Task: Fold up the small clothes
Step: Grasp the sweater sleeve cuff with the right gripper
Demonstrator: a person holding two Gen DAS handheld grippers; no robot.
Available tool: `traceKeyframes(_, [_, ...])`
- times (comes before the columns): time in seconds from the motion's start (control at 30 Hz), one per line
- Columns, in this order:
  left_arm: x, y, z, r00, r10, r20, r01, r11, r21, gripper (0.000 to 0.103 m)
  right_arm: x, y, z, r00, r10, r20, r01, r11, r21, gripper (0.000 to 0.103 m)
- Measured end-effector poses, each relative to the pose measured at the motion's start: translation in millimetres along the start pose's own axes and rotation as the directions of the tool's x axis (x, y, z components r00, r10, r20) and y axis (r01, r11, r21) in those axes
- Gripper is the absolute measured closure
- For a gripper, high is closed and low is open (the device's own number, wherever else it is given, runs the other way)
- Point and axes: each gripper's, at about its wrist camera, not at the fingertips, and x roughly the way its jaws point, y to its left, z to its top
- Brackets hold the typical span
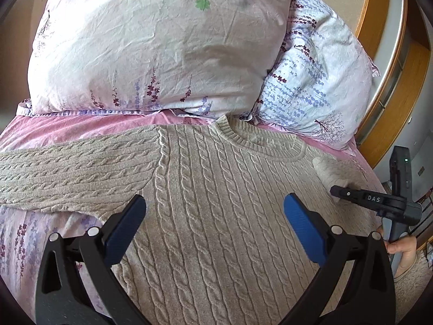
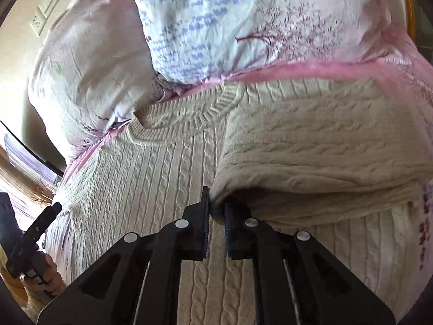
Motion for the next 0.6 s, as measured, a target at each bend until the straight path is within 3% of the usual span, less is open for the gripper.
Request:
traceKeyframes(0.07, [-3.7,0.0,-0.6,1.000,-0.008,0.020,0.007,1.000,0.014,0.002,-9.5,-13.9,3.8,0.997,0.075,0.000,-0.075,0.992,0.102,0.073])
traceKeyframes(0.1, [-4.4,0.0,-0.3,1.000,-0.012,0.027,0.011,1.000,0.020,0.002,-13.7,-20.2,10.1,0.995,0.095,0.015,-0.096,0.985,0.145,0.056])
traceKeyframes(0.13, [-4.1,0.0,0.8,0.999,-0.018,0.027,0.018,1.000,0.023,0.002,-23.4,-32.6,13.4,0.991,0.119,0.055,-0.127,0.970,0.205,0.051])
traceKeyframes(0.27, [1.6,0.8,4.6,0.998,-0.068,0.011,0.068,0.998,0.005,0.002,-44.1,-63.5,28.4,0.984,0.090,0.152,-0.138,0.927,0.349,0.051])
traceKeyframes(0.37, [4.6,4.4,4.8,0.990,-0.143,0.006,0.143,0.989,-0.027,0.002,-52.7,-86.7,31.0,0.980,0.001,0.197,-0.088,0.898,0.431,0.059])
traceKeyframes(0.43, [6.1,8.8,4.7,0.983,-0.183,0.000,0.183,0.982,-0.057,0.002,-54.3,-93.1,33.1,0.975,-0.084,0.204,-0.012,0.903,0.430,0.082])
traceKeyframes(0.5, [8.6,14.6,5.0,0.977,-0.212,-0.011,0.210,0.973,-0.097,0.002,-52.7,-76.3,41.9,0.955,-0.189,0.228,0.101,0.932,0.348,0.090])
traceKeyframes(0.53, [9.6,18.6,5.2,0.974,-0.226,-0.013,0.223,0.967,-0.121,0.002,-54.3,-63.5,44.9,0.947,-0.202,0.249,0.124,0.947,0.295,0.093])
traceKeyframes(0.6, [11.7,26.3,5.9,0.966,-0.258,-0.007,0.253,0.952,-0.175,0.002,-55.2,-32.0,43.5,0.948,-0.152,0.279,0.103,0.978,0.183,0.093])
